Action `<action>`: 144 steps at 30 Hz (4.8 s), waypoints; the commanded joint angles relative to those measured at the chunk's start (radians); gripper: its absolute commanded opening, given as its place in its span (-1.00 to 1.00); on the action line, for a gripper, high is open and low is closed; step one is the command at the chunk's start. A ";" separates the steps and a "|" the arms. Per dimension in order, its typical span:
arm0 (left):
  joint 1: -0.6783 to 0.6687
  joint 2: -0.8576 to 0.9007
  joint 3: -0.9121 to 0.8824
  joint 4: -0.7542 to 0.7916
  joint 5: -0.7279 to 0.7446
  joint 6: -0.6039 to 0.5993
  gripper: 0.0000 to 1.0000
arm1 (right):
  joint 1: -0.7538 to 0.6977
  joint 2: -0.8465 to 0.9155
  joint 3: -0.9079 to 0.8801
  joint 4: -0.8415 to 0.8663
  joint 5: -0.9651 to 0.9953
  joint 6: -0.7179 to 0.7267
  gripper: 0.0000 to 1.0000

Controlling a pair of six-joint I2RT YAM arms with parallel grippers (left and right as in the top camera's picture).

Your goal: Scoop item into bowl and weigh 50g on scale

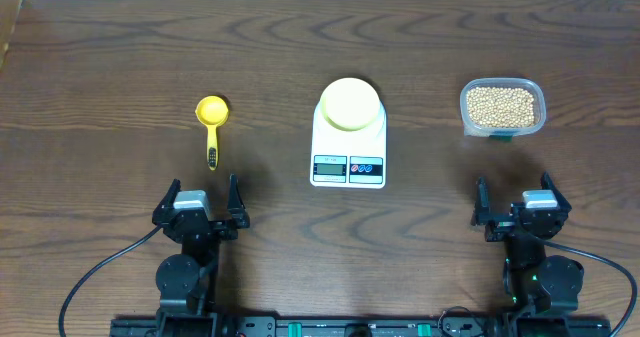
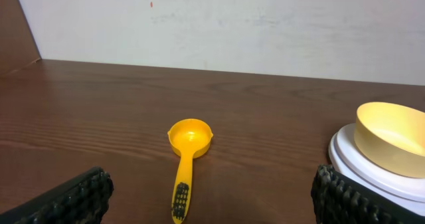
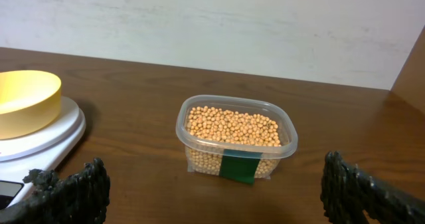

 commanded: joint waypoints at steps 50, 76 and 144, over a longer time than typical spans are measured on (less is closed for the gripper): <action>-0.001 -0.004 -0.011 -0.049 -0.010 -0.004 0.95 | -0.005 -0.005 -0.002 -0.005 0.001 -0.010 0.99; -0.001 -0.004 -0.011 -0.049 -0.010 -0.004 0.95 | -0.005 -0.005 -0.002 -0.005 0.001 -0.010 0.98; -0.001 0.632 0.609 -0.018 -0.190 -0.113 0.95 | -0.005 -0.005 -0.002 -0.005 0.001 -0.010 0.99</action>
